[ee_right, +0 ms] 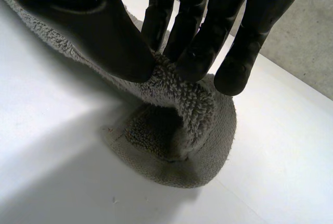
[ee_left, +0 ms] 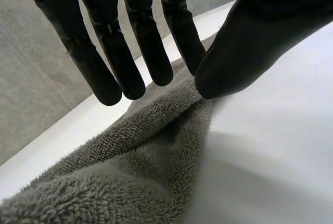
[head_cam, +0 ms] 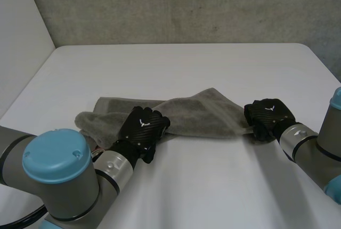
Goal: Fold the towel.
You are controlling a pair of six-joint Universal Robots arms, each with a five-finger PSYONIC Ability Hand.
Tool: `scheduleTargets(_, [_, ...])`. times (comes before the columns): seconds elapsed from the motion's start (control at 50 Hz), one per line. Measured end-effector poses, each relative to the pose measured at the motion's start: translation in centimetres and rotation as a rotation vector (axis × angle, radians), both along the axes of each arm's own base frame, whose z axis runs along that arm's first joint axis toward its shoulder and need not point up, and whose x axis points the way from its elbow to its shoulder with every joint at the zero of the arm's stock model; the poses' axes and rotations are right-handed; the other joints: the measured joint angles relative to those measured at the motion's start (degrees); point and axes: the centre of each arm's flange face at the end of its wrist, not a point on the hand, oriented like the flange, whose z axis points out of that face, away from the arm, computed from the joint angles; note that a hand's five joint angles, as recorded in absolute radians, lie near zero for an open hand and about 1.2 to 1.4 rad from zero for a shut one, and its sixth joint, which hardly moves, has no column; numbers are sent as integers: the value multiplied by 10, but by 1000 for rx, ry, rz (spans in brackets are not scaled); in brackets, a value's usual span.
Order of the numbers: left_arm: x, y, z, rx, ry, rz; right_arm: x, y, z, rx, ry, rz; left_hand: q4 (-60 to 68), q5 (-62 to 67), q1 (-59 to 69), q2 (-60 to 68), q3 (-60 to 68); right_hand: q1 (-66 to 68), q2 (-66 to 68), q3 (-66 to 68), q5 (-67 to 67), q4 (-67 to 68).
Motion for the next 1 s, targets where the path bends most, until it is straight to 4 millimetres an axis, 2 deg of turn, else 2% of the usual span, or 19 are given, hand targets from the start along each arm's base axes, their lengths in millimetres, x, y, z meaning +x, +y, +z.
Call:
scheduleTargets(0.02, [0,0,0,11,0,0,0,1,1,0,4,1,-36,-37,-41,-31,-36,0,0,0,1,0])
scheduleTargets(0.04, [1,1,1,42,1,0,0,2,4,-4,16,4,-131,-128,-122,-120,-128,0,0,0,1,0])
scheduleTargets(0.06, [2,3,1,90,0,1,0,4,7,-4,31,8,-272,-249,-259,-255,-265,0,0,0,1,0])
scheduleTargets(0.1, [3,5,4,159,2,4,-1,8,13,-7,55,15,-387,-384,-385,-376,-386,0,0,0,1,0])
scheduleTargets(0.16, [5,8,6,242,3,12,-1,12,19,-10,83,22,-416,-431,-416,-419,-430,0,0,0,1,0])
scheduleTargets(0.26, [7,9,8,300,4,21,-2,14,23,-11,102,25,-416,-435,-418,-419,-431,0,0,0,1,0])
scheduleTargets(0.48, [9,-2,12,271,15,47,-5,10,24,-20,97,12,-416,-436,-418,-419,-431,0,0,0,1,0])
scheduleTargets(0.6, [16,-23,20,234,38,96,-5,8,26,-32,93,9,-406,-414,-408,-406,-415,0,0,0,1,0])
scheduleTargets(0.7, [21,-50,30,187,69,141,-5,8,27,-36,92,11,-225,-233,-224,-226,-232,0,0,0,1,0])
scheduleTargets(0.74, [22,-59,32,174,75,157,-5,8,26,-36,92,11,-196,-203,-196,-197,-205,0,0,0,1,0])
scheduleTargets(0.88, [34,-90,32,130,48,210,-5,8,25,-36,92,13,-214,-215,-214,-214,-221,0,0,0,1,0])
scheduleTargets(1.0, [42,-113,21,81,-45,229,-4,8,25,-38,92,15,-234,-235,-234,-234,-240,0,0,0,1,0])
